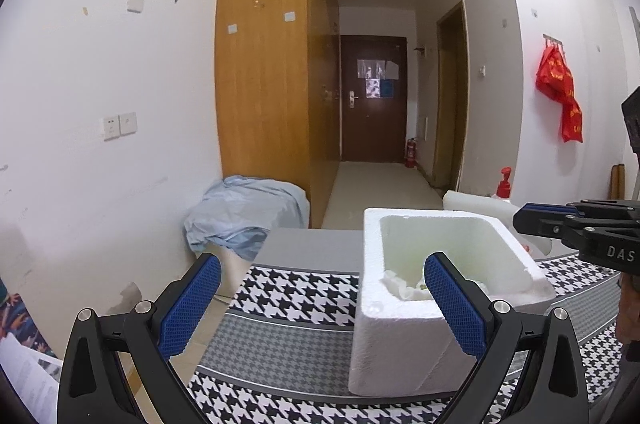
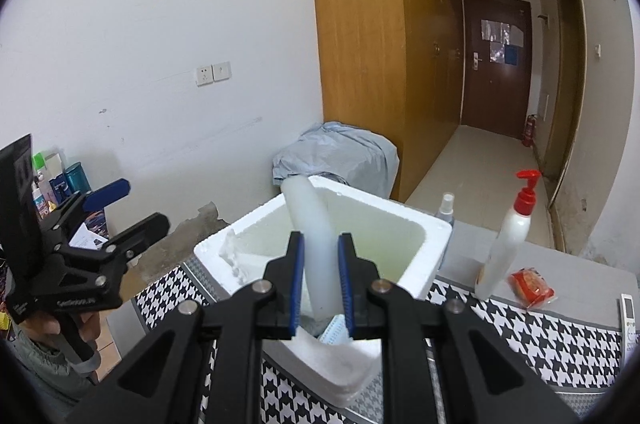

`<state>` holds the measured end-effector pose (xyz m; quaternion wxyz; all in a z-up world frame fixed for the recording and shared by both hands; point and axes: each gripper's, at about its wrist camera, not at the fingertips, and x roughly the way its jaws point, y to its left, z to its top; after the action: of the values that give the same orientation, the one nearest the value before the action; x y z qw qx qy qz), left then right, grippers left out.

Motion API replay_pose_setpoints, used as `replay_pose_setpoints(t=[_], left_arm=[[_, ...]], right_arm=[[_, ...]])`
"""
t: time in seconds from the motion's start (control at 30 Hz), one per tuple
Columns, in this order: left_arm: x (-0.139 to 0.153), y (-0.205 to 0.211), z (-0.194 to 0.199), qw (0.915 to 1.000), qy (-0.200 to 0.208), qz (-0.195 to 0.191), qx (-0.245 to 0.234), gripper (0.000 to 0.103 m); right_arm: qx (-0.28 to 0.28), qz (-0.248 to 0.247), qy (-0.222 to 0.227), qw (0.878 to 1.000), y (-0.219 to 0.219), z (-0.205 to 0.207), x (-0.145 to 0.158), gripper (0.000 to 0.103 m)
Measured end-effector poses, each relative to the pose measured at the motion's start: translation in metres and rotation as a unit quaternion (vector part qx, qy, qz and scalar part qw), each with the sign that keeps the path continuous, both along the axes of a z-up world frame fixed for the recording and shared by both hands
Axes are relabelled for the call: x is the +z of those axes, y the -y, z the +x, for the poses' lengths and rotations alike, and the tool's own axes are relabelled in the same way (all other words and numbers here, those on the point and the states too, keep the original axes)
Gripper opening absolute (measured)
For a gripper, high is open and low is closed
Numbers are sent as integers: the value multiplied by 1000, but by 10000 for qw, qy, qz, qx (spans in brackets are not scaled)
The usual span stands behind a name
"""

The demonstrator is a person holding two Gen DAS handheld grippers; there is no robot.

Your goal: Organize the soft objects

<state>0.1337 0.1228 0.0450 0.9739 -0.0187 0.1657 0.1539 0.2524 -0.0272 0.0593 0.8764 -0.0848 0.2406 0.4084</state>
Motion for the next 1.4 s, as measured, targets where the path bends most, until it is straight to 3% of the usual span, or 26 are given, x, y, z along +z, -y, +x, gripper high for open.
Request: replay_pose_setpoints(t=[0.27, 0.37, 0.43, 0.47, 0.5, 0.6, 1.2, 1.4], left_arm=[[-4, -11, -6, 9999, 11, -68, 114, 102], [-5, -14, -6, 9999, -18, -85, 126, 102], [-6, -15, -6, 9999, -25, -87, 128, 102], [-5, -15, -5, 9999, -32, -88, 129, 102], [-6, -15, -5, 9999, -40, -85, 138, 102], [-5, -16, -5, 9998, -26, -93, 157, 102], [3, 11, -7, 10000, 1, -25, -93, 102], [10, 30, -8, 9998, 43, 26, -214, 102]], right_arm=[[-4, -134, -130, 9998, -17, 9, -8, 20], [16, -226, -210, 9995, -21, 11, -12, 27], [-85, -400, -132, 9991, -26, 10, -14, 40], [-94, -468, -103, 9988, -27, 9, -16, 61], [-82, -473, -73, 9988, -28, 7, -16, 73], [-22, -419, -26, 9991, -27, 1, -14, 79], [-566, -145, 45, 9983, 19, -10, -1, 84], [-800, 99, -11, 9967, 46, -15, 4, 94]])
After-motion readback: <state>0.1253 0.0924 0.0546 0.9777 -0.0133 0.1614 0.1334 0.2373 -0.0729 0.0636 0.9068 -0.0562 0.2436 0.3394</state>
